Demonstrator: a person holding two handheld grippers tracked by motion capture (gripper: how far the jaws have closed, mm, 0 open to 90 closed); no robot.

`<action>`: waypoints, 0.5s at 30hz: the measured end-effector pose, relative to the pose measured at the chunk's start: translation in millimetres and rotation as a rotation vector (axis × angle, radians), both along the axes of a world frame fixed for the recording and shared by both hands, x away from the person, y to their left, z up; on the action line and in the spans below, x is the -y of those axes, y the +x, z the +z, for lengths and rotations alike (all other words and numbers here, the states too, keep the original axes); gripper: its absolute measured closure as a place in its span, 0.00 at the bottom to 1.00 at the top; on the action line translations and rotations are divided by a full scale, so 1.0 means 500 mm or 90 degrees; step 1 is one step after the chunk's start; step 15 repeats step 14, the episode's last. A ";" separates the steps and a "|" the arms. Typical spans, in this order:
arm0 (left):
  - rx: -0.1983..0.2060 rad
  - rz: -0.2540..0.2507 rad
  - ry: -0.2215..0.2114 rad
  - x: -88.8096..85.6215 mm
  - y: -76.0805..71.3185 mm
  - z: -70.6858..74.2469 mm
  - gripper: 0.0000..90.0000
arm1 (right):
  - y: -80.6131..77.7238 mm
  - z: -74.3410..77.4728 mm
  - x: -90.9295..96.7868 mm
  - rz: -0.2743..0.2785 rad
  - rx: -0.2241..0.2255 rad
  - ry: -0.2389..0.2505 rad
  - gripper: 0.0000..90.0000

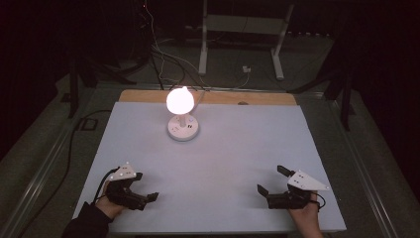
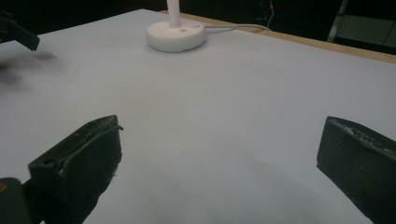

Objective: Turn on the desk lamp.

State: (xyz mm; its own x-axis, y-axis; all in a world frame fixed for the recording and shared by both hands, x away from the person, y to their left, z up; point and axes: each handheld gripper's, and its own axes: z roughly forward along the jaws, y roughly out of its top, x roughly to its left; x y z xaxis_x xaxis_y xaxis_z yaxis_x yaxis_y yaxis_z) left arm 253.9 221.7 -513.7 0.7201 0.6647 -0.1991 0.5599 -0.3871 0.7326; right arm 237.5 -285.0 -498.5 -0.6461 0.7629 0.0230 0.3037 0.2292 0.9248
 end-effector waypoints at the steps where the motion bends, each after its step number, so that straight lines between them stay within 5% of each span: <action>1: 0.003 -0.004 -0.004 0.000 0.000 0.000 0.00 | 0.000 0.000 0.000 0.001 0.001 -0.001 0.00; 15: 0.032 -0.001 -0.009 -0.002 0.003 -0.001 0.01 | 0.002 -0.002 -0.002 0.008 -0.005 -0.001 0.00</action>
